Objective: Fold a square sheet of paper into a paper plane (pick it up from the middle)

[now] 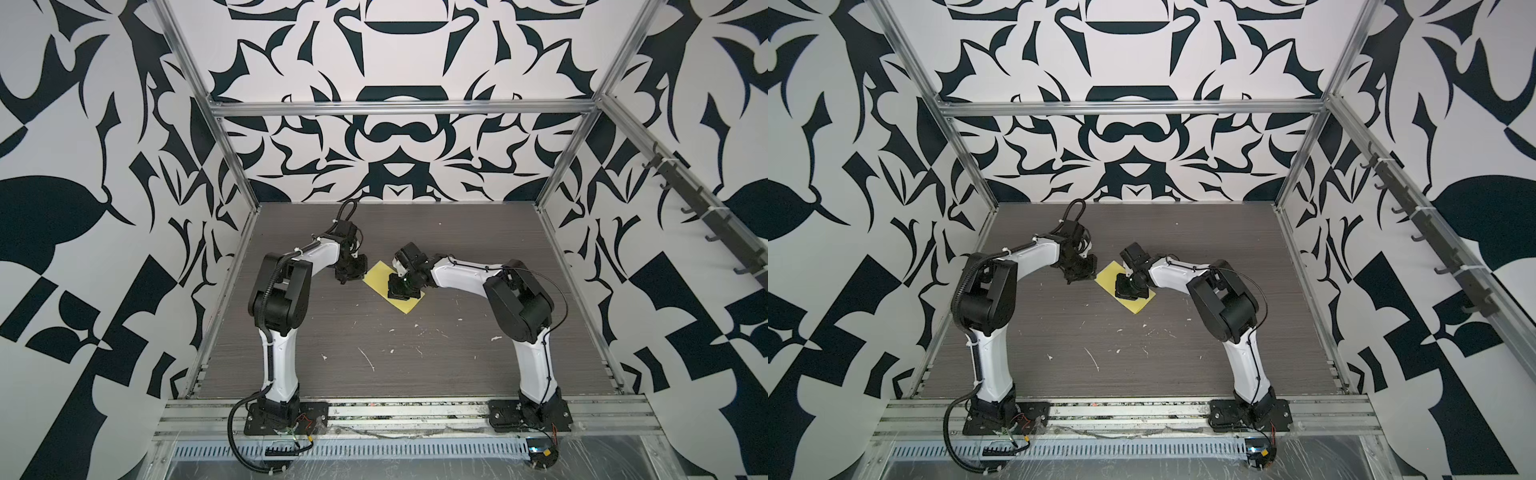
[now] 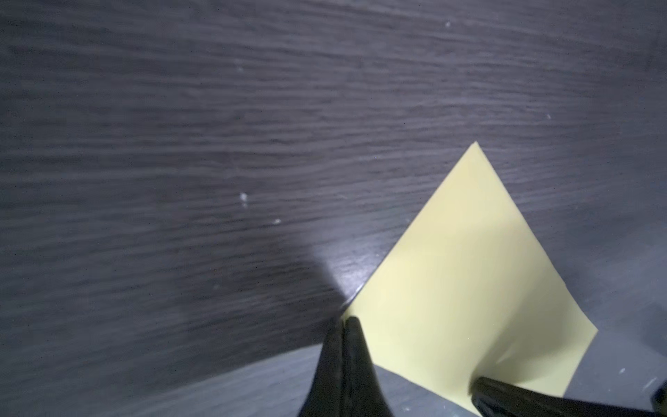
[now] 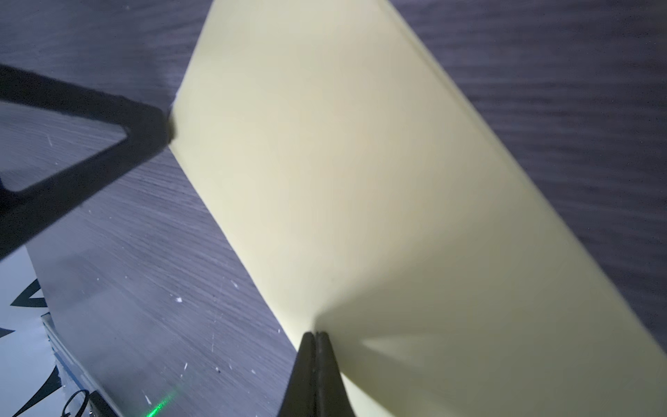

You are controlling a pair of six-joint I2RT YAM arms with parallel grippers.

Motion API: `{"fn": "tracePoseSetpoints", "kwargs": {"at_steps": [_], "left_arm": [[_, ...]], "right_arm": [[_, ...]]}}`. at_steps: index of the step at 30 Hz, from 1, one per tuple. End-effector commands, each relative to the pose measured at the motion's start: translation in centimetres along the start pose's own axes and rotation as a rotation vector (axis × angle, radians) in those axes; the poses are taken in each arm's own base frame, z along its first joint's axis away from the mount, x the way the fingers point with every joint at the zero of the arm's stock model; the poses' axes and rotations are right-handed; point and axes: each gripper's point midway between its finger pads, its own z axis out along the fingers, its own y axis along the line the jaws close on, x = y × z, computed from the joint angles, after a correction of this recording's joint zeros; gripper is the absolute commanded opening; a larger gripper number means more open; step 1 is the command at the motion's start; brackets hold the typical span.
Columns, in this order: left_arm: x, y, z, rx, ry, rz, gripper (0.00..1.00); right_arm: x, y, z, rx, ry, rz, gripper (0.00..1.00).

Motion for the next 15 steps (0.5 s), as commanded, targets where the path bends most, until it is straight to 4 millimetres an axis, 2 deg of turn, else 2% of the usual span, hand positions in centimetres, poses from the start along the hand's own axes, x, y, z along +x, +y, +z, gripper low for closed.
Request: {"fn": "tracePoseSetpoints", "kwargs": {"at_steps": [1, 4, 7, 10, 12, 15], "left_arm": [[1.4, 5.1, 0.7, -0.169, 0.068, -0.034, 0.0], [0.9, 5.0, -0.2, -0.156, 0.045, -0.041, 0.0], [-0.4, 3.5, -1.9, -0.1, -0.014, -0.053, 0.03], [-1.9, 1.2, -4.5, -0.013, -0.106, -0.1, 0.11], [-2.2, -0.3, -6.0, 0.051, -0.165, -0.137, 0.17], [-1.6, -1.7, -7.0, 0.104, -0.22, -0.201, 0.22]], "right_arm": [[2.7, -3.7, 1.2, 0.131, 0.094, 0.036, 0.0], [2.3, -3.2, 1.0, 0.119, 0.083, 0.033, 0.0], [1.1, -1.6, 0.3, 0.072, 0.056, 0.021, 0.0], [-1.0, 1.4, -1.6, -0.014, -0.012, -0.012, 0.0], [-2.5, 3.2, -3.1, -0.07, -0.066, -0.034, 0.0], [-4.0, 4.1, -4.4, -0.102, -0.114, -0.063, 0.02]]}}
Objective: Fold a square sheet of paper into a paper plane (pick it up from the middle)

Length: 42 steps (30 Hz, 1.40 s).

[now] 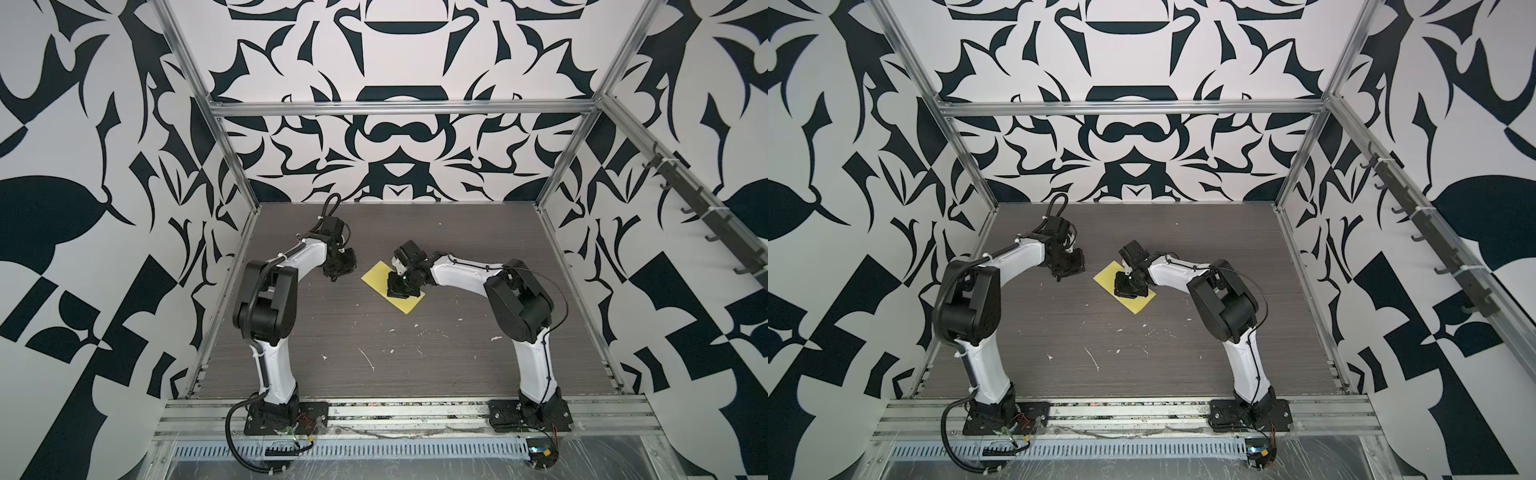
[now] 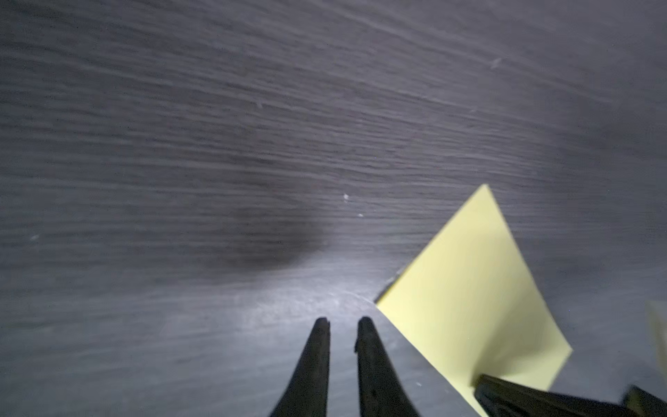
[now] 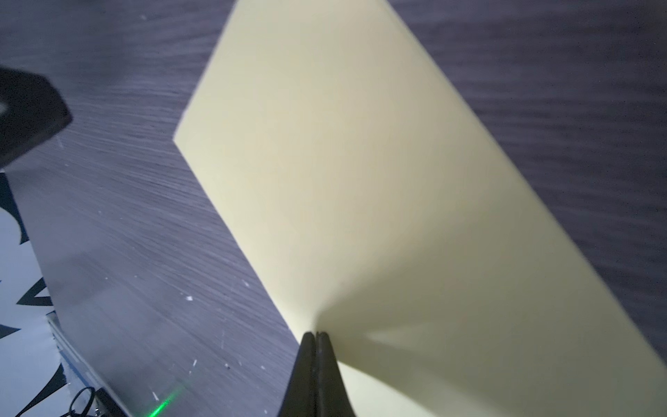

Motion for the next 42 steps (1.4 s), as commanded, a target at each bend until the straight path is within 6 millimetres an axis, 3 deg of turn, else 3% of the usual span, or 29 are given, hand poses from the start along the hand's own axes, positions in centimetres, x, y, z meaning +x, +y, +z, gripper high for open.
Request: {"fn": "tracePoseSetpoints", "kwargs": {"at_steps": [1, 12, 24, 32, 38, 42], "left_arm": [[-0.2, -2.9, -2.4, 0.113, -0.088, -0.104, 0.25], [3.6, -4.9, -2.6, 0.218, -0.085, -0.238, 0.49], [5.3, -7.5, -1.1, 0.288, -0.052, -0.278, 0.68], [7.6, -10.3, 0.1, 0.34, -0.005, -0.277, 0.75], [10.3, -12.7, 1.1, 0.395, 0.058, -0.275, 0.78], [11.4, -13.7, 1.9, 0.407, 0.081, -0.273, 0.77]], "right_arm": [[-3.3, 3.1, -3.6, -0.077, -0.109, -0.068, 0.04], [-5.6, -2.9, -2.3, 0.094, -0.069, -0.035, 0.12], [-2.3, -7.2, -2.0, 0.215, 0.017, 0.026, 0.12], [1.6, -9.4, -4.6, 0.22, -0.071, 0.284, 0.12], [0.9, -6.1, -7.7, 0.044, -0.176, 0.278, 0.23], [0.9, -7.0, -10.2, 0.038, -0.195, 0.217, 0.36]]}}
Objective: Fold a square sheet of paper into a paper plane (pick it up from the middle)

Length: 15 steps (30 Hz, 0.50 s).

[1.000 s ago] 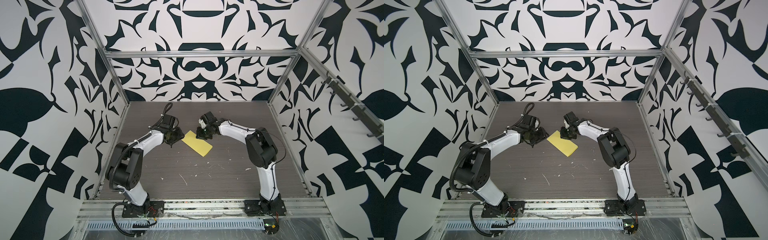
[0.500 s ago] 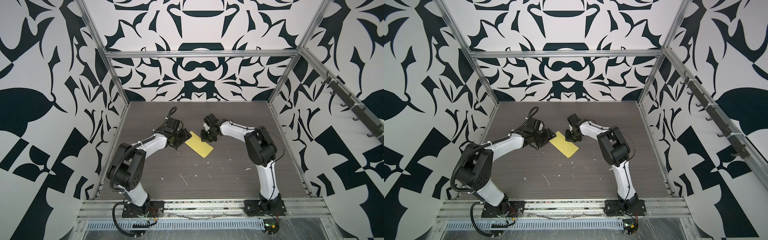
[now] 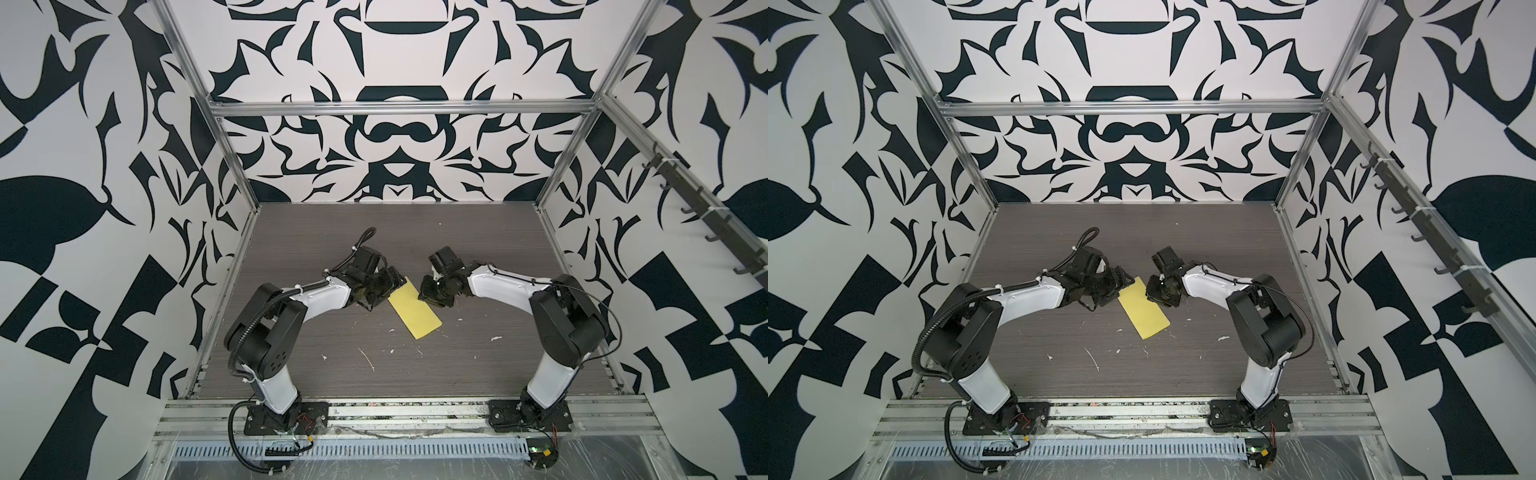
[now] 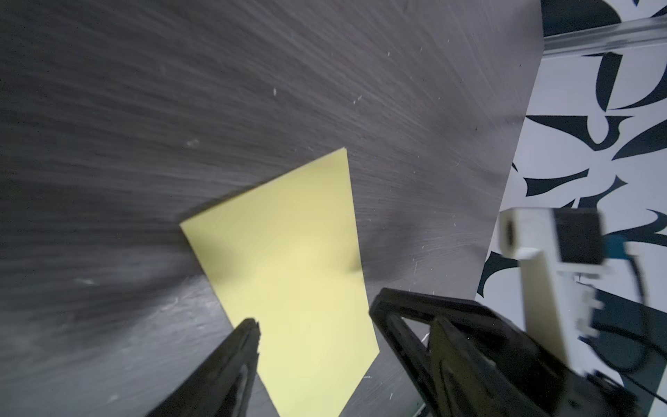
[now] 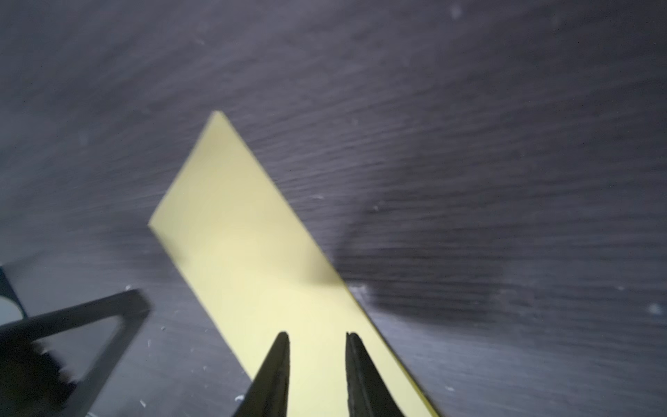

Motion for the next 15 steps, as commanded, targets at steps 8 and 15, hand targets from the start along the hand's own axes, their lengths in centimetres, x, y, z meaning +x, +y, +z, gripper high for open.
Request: {"fn": "tracePoseSetpoints", "kwargs": {"at_steps": [8, 15], "left_arm": [[1.1, 1.8, 2.8, -0.069, 0.06, -0.013, 0.69], [1.4, 3.0, 3.0, -0.125, 0.081, 0.012, 0.68]], "right_arm": [[1.2, -3.7, -4.1, -0.099, 0.021, -0.162, 0.47], [4.5, -5.4, -3.7, -0.125, 0.123, -0.177, 0.52]]}}
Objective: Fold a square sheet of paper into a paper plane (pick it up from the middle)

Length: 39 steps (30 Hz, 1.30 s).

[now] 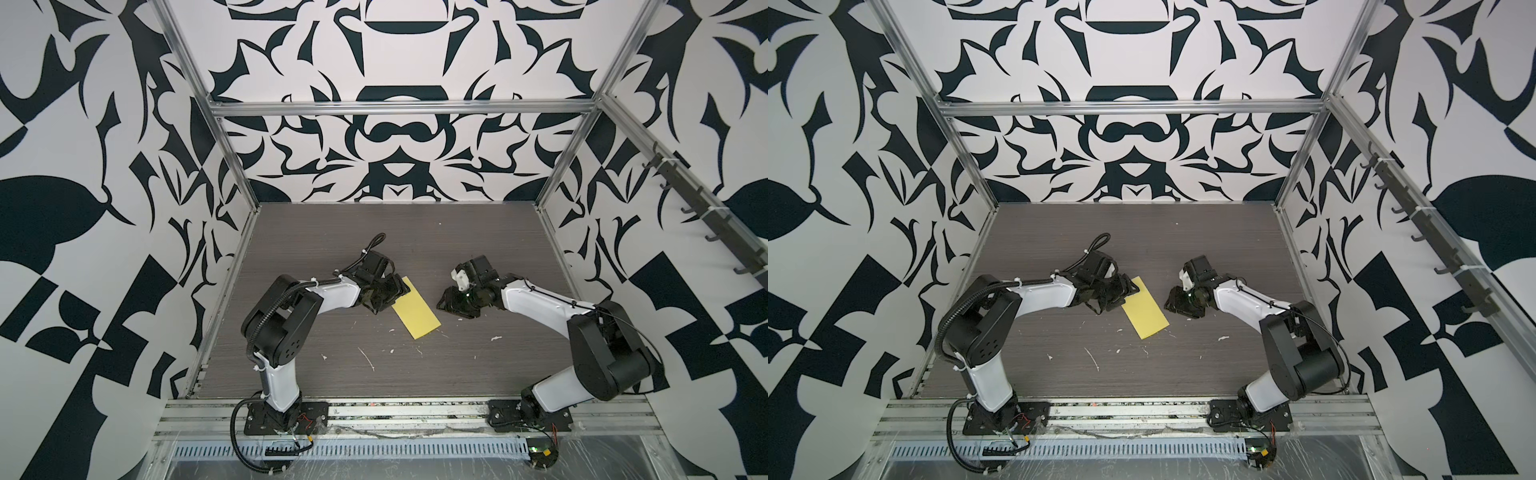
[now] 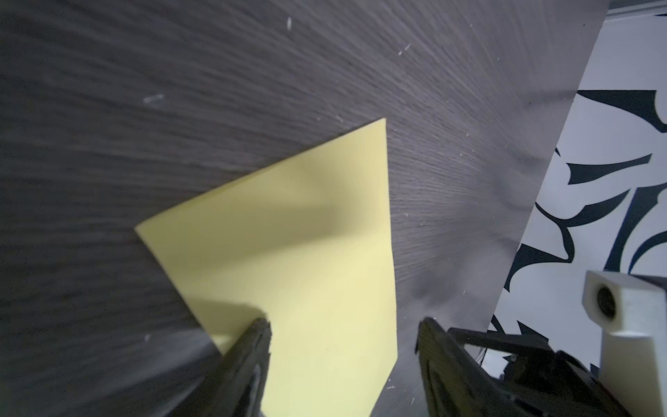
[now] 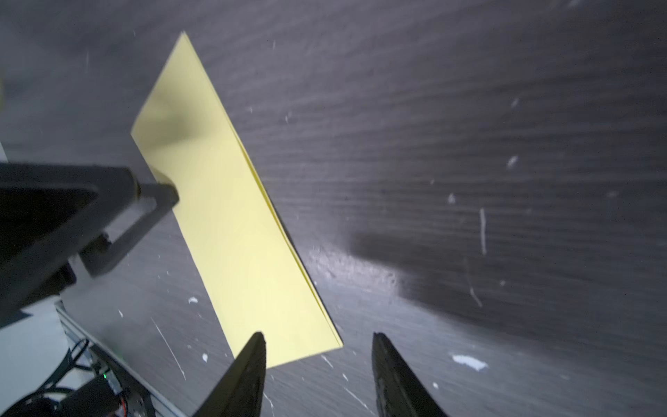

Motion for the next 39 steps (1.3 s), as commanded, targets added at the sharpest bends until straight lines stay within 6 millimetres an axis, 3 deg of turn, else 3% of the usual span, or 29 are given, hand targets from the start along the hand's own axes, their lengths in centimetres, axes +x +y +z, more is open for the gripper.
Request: {"fn": "tracePoseSetpoints", "kwargs": {"at_steps": [1, 18, 28, 39], "left_arm": [[0.3, 1.5, 0.5, -0.067, 0.02, -0.002, 0.68], [0.3, 2.0, 0.6, -0.087, 0.018, 0.004, 0.68], [0.3, 2.1, 0.6, -0.09, 0.019, 0.005, 0.68], [0.3, 2.1, 0.7, -0.092, 0.021, 0.008, 0.68]], "right_arm": [[1.5, 0.6, 0.1, -0.057, 0.06, -0.04, 0.52], [3.1, 0.6, 1.5, -0.114, 0.145, 0.001, 0.48], [2.8, 1.4, 2.4, -0.179, 0.156, 0.013, 0.38], [2.2, 1.5, 2.0, -0.171, 0.121, 0.012, 0.27]]}}
